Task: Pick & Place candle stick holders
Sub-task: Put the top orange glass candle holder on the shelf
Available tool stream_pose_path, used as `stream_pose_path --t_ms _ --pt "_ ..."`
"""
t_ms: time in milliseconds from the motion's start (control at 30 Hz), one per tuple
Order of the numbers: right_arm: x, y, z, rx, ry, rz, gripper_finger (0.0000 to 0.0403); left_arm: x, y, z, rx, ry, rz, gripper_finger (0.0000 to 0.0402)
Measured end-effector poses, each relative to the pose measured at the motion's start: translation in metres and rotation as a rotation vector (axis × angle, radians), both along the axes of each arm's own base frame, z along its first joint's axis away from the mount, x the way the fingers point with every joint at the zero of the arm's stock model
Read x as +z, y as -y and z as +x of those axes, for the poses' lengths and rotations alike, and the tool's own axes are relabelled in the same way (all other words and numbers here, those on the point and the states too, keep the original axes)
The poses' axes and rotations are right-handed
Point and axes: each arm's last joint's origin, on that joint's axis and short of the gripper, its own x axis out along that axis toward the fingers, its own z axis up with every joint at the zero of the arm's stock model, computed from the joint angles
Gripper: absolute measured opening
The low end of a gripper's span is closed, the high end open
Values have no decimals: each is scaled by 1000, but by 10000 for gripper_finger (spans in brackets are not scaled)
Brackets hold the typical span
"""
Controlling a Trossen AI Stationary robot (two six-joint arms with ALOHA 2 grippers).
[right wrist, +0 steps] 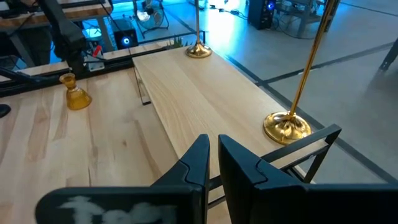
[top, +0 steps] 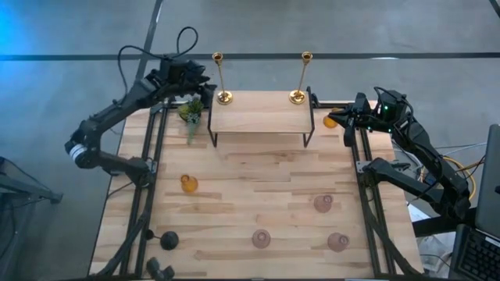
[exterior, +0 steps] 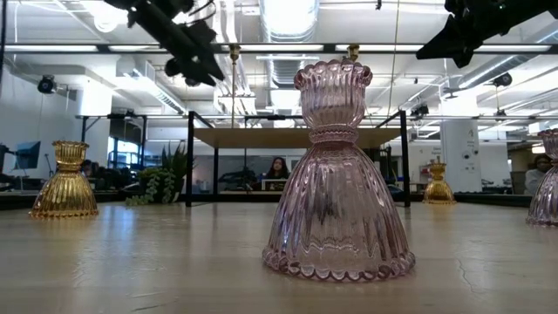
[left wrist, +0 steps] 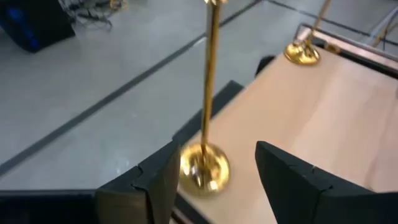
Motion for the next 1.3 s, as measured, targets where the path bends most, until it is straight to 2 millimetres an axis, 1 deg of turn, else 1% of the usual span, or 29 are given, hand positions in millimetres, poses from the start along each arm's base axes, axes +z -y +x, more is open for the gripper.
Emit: stream_pose_path --t_ms 333,467,567,667,767,900,1000,1133,1200,1233,1300 --pt "0 0 0 0 0 -1 29 17 52 -43 -60 -17 -114 210" --pt "-1 0 0 0 -4 6 29 19 71 -54 -89 -21 -151 211" --pt "-1 0 0 -4 -4 12 29 14 83 -60 -103 -14 -171 209" --pt "-2 2 -1 -99 -13 50 29 1 92 -66 -102 -7 -204 208" --pt "-7 4 -5 -263 -75 81 29 -21 98 -71 -93 -17 -241 208" --pt "-16 6 -12 -502 -196 94 29 -50 100 -73 -66 29 -261 206" --pt "-20 12 -13 -624 -246 116 29 -68 100 -73 -51 68 -268 206" --pt "-30 24 -4 -648 -304 181 29 -85 98 -71 -49 103 -257 206" --pt "-34 30 -1 -687 -373 197 29 -89 97 -69 -50 110 -251 206" --pt "-34 30 -1 -696 -407 211 29 -90 96 -69 -51 111 -248 206" --pt "-24 30 0 -698 -399 222 29 -91 96 -69 -55 111 -240 206"
